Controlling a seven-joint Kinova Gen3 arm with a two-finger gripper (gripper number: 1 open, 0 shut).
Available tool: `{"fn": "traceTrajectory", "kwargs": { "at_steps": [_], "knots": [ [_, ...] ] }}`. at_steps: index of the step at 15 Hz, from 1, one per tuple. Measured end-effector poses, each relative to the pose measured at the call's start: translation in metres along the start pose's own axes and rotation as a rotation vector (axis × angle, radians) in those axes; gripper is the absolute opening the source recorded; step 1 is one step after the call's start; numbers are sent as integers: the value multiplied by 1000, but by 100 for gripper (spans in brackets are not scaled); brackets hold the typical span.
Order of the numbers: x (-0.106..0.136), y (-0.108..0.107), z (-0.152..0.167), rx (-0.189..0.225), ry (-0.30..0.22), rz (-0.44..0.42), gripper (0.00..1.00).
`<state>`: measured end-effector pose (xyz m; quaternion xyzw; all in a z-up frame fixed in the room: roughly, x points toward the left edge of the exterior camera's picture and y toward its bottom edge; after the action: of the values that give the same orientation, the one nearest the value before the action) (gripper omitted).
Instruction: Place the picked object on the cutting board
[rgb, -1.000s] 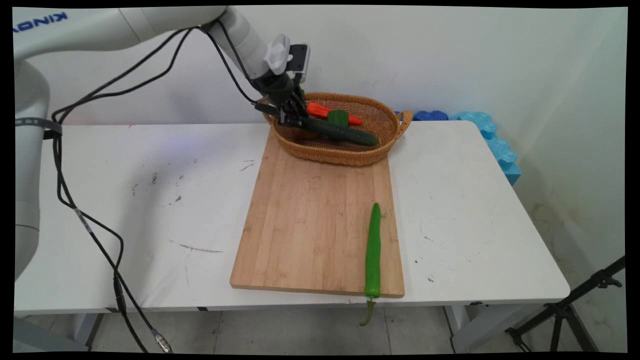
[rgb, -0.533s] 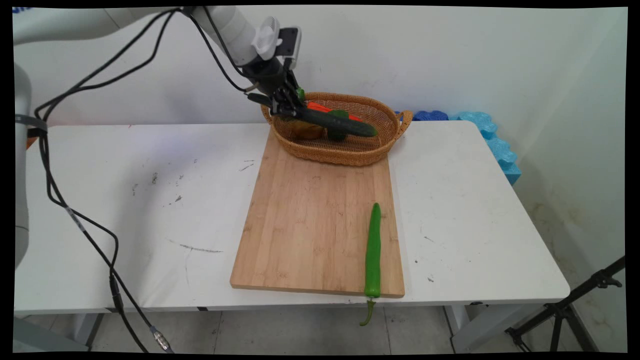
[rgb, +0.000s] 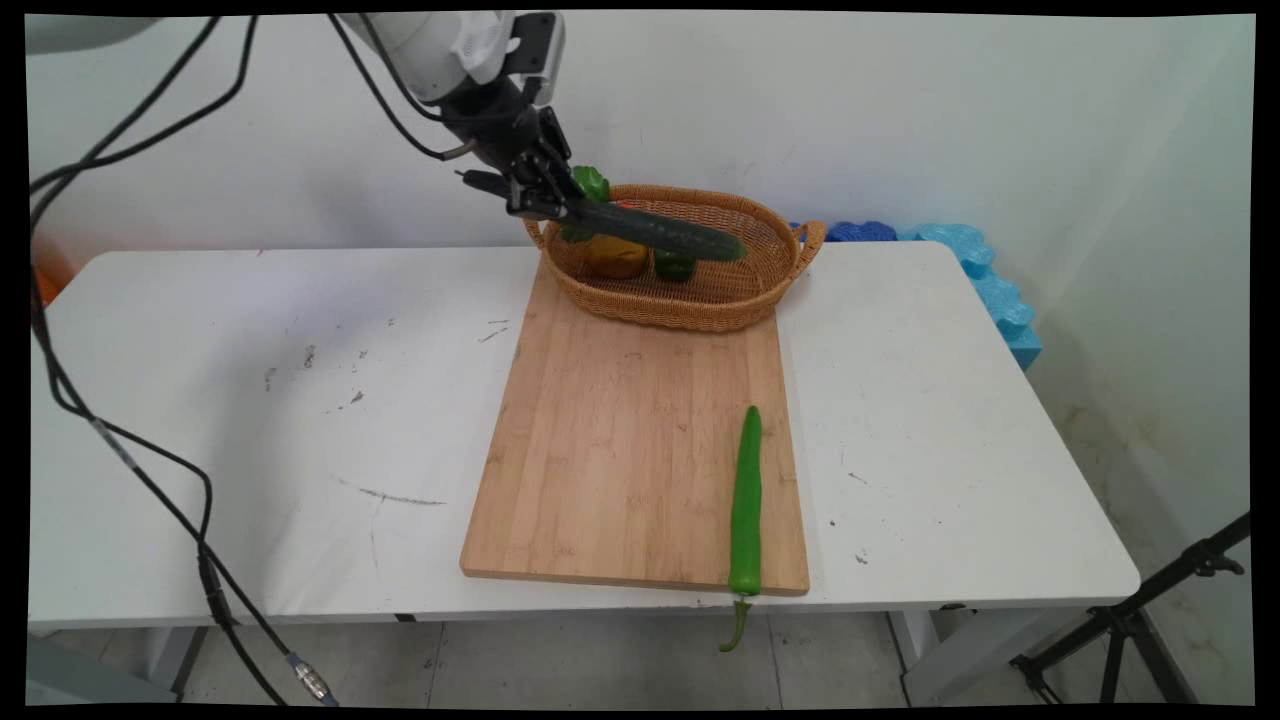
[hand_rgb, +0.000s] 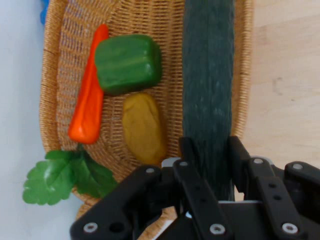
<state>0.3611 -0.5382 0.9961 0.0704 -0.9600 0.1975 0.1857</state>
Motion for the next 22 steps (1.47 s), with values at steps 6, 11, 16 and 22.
{"fn": "traceTrajectory", "kwargs": {
  "at_steps": [6, 11, 16, 22],
  "knots": [
    [0, 28, -19, -33, 10, -50, 0],
    [1, 55, -16, -63, 9, -120, 0],
    [0, 74, 5, -77, 5, -190, 0],
    [-3, 92, 43, -71, -1, -254, 0]
  ]
}}
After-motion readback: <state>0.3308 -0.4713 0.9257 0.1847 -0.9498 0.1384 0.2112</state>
